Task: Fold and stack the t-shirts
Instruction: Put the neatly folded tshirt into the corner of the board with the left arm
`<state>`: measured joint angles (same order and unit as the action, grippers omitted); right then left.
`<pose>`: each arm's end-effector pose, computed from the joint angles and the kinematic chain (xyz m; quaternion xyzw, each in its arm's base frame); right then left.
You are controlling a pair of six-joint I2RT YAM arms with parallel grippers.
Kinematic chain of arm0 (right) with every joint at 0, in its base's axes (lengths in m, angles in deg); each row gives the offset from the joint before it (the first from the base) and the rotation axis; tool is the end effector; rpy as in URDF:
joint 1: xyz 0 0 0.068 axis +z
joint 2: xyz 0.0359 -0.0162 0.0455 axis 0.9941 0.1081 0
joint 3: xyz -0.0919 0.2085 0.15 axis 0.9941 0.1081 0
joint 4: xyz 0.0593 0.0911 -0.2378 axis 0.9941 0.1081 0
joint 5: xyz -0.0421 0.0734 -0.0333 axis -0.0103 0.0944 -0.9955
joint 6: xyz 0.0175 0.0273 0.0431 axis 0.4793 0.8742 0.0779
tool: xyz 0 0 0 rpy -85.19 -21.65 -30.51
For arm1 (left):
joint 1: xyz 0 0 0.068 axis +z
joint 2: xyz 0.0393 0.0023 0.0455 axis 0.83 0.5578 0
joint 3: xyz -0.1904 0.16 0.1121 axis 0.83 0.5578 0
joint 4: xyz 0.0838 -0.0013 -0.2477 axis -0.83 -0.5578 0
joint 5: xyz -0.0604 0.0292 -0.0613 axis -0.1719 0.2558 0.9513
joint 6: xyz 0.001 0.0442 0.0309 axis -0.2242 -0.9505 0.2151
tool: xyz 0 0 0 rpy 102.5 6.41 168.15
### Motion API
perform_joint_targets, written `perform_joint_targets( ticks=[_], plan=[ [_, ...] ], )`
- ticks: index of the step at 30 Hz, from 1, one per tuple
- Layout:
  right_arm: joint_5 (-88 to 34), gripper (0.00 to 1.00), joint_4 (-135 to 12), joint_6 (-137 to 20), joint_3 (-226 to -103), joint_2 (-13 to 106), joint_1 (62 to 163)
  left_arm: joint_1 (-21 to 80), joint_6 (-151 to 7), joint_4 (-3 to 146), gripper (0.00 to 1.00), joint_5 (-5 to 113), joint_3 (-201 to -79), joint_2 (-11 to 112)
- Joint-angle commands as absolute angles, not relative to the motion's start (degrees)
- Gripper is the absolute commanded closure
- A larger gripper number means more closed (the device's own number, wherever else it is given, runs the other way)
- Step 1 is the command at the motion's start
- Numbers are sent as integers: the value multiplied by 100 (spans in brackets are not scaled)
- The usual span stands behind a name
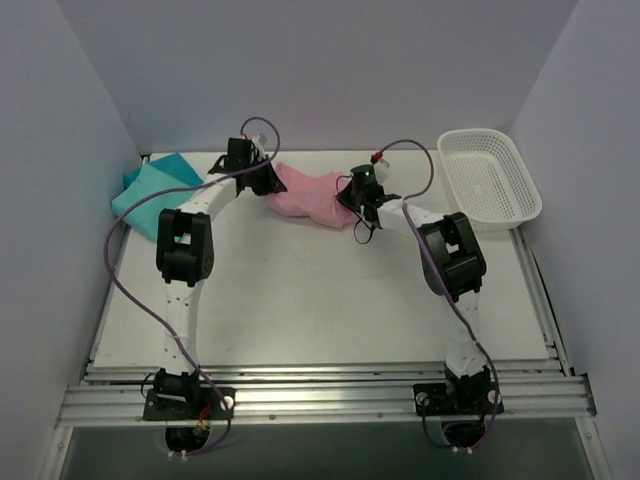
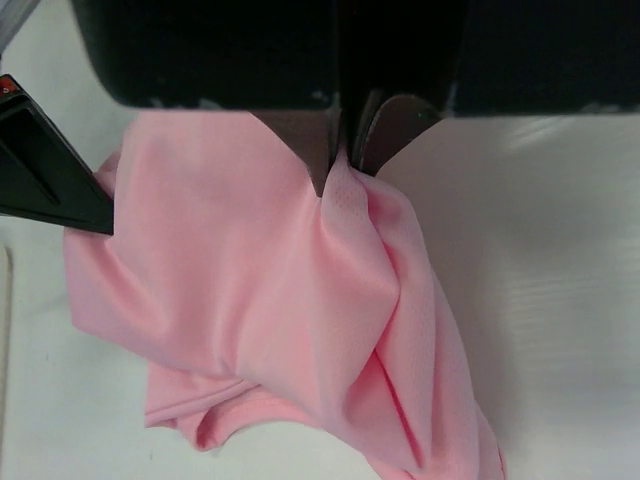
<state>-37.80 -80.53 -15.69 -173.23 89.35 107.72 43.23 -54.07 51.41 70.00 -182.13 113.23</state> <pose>0.4553 0.2000 0.1840 0.1966 0.8004 0.3210 0.4666 0.5281 -0.1355 0.1734 -0.0435 0.8953 -0.3230 0.3036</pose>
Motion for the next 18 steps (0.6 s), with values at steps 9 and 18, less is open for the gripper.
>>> perform_joint_targets(
  ticks=[9, 18],
  plan=[
    [-2990, 100, -7671, -1850, -19563, 10361, 11508, 5099, -6443, 3934, 98, 6034, -18178, 9898],
    [-2770, 100, -7310, -1736, -21200, 11363, 12132, 5459, -6610, 3837, 98, 5463, -17686, 9194]
  ],
)
